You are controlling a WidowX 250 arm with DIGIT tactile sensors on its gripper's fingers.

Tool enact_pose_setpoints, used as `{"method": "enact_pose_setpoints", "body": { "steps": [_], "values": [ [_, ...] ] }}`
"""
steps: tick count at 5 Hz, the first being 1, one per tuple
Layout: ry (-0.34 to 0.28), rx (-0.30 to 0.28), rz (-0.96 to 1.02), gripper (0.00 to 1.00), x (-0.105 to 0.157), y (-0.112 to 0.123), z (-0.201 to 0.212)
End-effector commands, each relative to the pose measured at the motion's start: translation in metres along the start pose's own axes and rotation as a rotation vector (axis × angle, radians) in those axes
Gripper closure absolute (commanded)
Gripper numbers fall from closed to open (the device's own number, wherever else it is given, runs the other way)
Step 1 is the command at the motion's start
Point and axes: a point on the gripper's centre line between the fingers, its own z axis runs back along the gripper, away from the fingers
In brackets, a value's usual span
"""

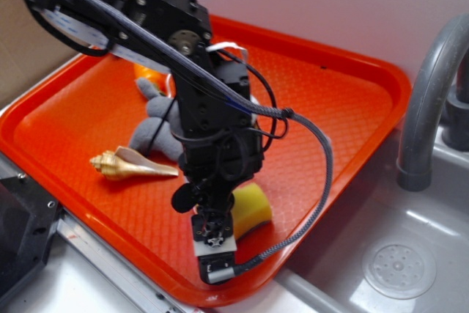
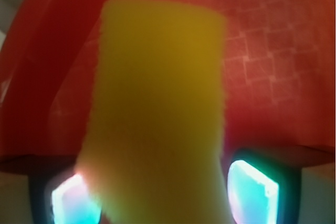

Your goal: Grab the green sponge.

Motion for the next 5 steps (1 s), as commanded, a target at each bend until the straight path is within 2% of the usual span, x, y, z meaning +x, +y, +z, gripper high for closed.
{"method": "enact_pose_setpoints", "body": {
  "steps": [1,2,3,4,5],
  "values": [
    [-0.021,0.013,0.013,0.31,0.01,-0.005,-0.002],
    [-0.034,0.023,0.054,1.0,0.008,-0.001,0.0],
    [-0.036,0.022,0.088,1.0,0.002,0.008,0.007],
    [-0.049,0.103,0.227,1.0,-0.021,0.035,0.052],
    [-0.118,0.126,0.416,1.0,-0.055,0.065,0.101]
  ]
}}
